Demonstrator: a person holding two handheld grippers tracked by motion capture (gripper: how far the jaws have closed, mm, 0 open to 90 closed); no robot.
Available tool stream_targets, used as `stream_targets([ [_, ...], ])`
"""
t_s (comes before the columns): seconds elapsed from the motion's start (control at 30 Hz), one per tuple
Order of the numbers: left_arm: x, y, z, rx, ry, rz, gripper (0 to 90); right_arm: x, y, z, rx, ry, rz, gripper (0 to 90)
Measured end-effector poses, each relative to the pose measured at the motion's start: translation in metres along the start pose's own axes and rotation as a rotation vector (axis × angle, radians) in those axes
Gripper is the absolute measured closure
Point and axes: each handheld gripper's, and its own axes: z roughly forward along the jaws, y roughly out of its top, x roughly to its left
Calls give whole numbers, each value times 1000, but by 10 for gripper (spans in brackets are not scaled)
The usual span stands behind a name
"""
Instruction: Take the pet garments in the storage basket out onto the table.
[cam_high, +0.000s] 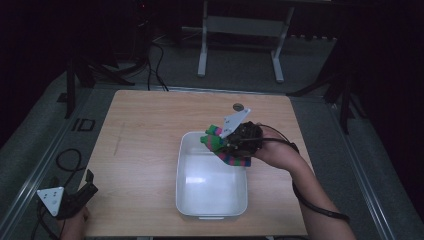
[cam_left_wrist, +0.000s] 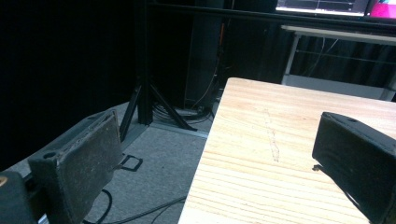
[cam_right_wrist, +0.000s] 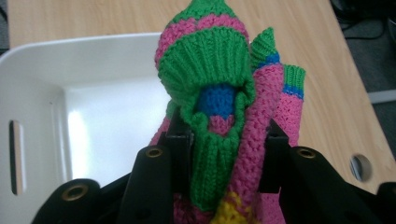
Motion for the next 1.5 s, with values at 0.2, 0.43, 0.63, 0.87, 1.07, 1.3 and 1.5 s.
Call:
stream_targets([
  [0.2, 0, 0, 0, 0, 2, 2, 19, -14, -26, -19, 14, -49, 48, 655],
  [0.43, 0, 0, 0, -1, 3, 2, 19, -26, -54, -38, 21, -91, 100, 656],
  [0.63, -1, 0, 0, -1, 5, 2, 18, -34, -88, -50, 31, -128, 172, 655],
  [0.87, -1, 0, 0, -1, 6, 4, 19, -40, -118, -58, 31, -159, 232, 655],
  [1.07, -1, 0, 0, -2, 7, 5, 19, -41, -132, -46, 47, -171, 258, 654],
  [1.3, -1, 0, 0, -2, 4, 4, 19, -43, -150, -13, 59, -140, 310, 651],
  [1.5, 0, 0, 0, -1, 3, 3, 19, -41, -168, 22, 100, -128, 347, 651],
])
